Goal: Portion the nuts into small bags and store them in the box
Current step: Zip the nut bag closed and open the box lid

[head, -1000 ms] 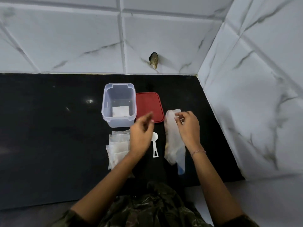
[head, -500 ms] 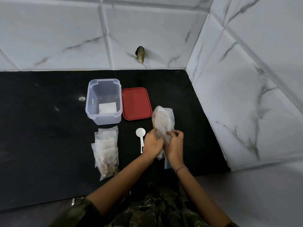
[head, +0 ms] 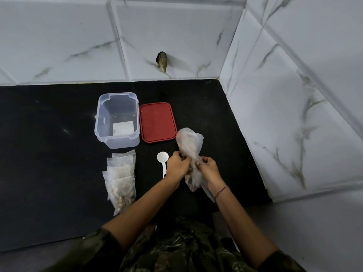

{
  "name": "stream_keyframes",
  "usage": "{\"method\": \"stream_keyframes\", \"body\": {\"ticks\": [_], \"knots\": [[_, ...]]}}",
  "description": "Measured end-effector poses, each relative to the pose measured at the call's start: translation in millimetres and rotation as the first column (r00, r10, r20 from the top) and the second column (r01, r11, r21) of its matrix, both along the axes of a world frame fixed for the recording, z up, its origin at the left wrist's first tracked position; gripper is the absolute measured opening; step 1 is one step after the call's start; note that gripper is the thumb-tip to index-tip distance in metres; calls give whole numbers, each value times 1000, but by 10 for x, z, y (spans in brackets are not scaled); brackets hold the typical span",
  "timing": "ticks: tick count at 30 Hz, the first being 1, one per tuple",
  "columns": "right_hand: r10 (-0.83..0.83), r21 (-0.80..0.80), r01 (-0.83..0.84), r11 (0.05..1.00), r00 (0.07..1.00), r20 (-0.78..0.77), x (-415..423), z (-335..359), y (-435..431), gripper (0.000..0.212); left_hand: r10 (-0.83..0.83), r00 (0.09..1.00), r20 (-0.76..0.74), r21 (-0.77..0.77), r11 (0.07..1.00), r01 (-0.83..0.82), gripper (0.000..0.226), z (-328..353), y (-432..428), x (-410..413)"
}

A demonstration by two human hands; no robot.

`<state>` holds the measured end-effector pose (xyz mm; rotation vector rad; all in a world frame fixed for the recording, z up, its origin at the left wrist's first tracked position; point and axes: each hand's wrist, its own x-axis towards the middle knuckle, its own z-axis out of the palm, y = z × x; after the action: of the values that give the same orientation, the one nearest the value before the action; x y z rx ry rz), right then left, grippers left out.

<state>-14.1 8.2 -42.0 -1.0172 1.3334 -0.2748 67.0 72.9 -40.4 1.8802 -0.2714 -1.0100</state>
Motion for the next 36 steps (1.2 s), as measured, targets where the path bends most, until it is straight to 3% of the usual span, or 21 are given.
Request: {"method": "stream_keyframes", "body": {"ticks": [3,6,7,9,10,12,14,16,18,21,23,24,25,26,27,29,31,33,36], "knots": [[148,-37,-151,988,986,-73,-74,-36,-63,12,1,998,-62,23,1000,0,43,-29,-61,21],[311,-212,-343,915,935,-170,-150,-42,-96,6,-39,999,-30,75,996,41,55,-95,-101,57],[352,-333,-423,842,901,-254,-188,-38,-95,8,-51,999,-20,93,994,52,57,-124,-120,61],[330,-532,-594,603,793,-512,-293,-28,-28,18,-51,998,-24,118,992,53,60,-172,-156,54],[238,-585,-640,498,750,-618,-363,-19,30,28,-32,999,-38,133,990,37,59,-166,-183,42],[-3,-671,-630,392,728,-685,-498,-23,172,49,38,996,-82,177,984,-23,48,-43,-228,-21],[-112,-715,-598,363,733,-670,-588,-86,299,66,118,983,-139,240,967,-82,41,-4,-244,-58],[-78,-706,-586,398,745,-663,-682,-190,344,69,137,961,-242,186,978,-93,41,-8,-287,-92],[6,-709,-572,413,780,-626,-749,-260,297,59,132,932,-337,103,989,-103,35,19,-264,-113],[135,-752,-541,376,835,-534,-800,-333,177,41,82,906,-415,121,992,-35,20,124,-193,-65],[152,-780,-495,381,866,-476,-798,-341,125,33,-111,948,-299,159,973,164,28,236,-136,-1],[150,-792,-476,382,878,-455,-790,-340,104,31,-273,957,-99,201,936,288,31,276,-112,50],[146,-799,-470,374,881,-450,-784,-345,87,29,-446,876,183,282,877,388,34,316,-94,99],[147,-799,-476,369,878,-455,-780,-347,73,29,-583,667,465,399,810,430,35,364,-85,136],[156,-794,-484,368,874,-460,-773,-349,63,29,-638,384,667,486,764,425,34,423,-89,158],[178,-783,-500,370,865,-468,-760,-356,33,30,-629,-79,773,581,652,487,38,458,-164,202],[192,-773,-528,352,849,-492,-759,-356,2,28,-658,-387,646,742,422,520,51,383,-253,265],[189,-779,-525,343,851,-490,-750,-317,-18,26,-669,-505,546,820,301,488,48,271,-302,384],[180,-760,-517,395,854,-488,-702,-208,-41,23,-656,-491,573,793,293,534,35,115,-327,548]]}}
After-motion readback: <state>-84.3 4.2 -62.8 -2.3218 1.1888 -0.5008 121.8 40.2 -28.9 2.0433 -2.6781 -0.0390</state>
